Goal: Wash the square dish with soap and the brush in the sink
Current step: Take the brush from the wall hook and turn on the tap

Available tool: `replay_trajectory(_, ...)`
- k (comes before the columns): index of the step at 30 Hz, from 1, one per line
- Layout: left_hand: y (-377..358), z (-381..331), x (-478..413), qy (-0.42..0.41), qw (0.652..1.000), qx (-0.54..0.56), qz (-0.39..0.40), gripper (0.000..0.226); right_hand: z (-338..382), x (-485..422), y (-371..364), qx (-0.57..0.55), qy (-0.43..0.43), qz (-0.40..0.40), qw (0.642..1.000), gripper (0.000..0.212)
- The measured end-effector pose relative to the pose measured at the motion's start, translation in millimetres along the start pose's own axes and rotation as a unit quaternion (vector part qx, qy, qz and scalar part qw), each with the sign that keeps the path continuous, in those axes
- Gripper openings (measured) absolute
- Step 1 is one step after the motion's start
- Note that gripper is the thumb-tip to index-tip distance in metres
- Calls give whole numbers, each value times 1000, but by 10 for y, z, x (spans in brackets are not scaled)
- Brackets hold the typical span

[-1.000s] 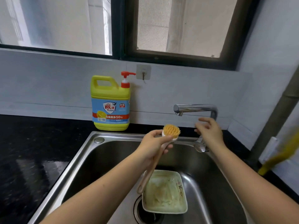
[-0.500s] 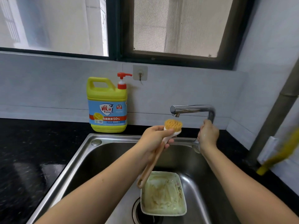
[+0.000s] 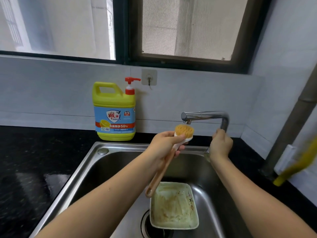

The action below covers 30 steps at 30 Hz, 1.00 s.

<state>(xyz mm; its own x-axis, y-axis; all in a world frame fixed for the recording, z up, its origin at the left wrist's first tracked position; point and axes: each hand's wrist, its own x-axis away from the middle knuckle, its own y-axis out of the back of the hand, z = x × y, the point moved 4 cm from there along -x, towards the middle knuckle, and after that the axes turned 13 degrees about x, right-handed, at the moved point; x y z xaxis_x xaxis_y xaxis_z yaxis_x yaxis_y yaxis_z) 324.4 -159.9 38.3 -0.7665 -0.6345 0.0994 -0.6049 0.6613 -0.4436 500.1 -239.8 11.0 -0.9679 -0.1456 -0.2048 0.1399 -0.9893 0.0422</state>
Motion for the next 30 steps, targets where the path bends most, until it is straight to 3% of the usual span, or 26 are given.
replay_trajectory(17,103,114,-27,25,1000,-10,-3,10,-8,-197,-60,51,-47,-3,998,35)
replay_trajectory(23,181,243,-55,47,999,-3,-22,16,4,-228,-21,176,37,14,984,45)
replay_trajectory(26,228,351,-72,71,997,9,-38,14,66,-195,35,305,143,59,940,39)
replay_trajectory(30,296,507,-113,101,993,24,-57,16,208,-58,44,471,330,53,816,27)
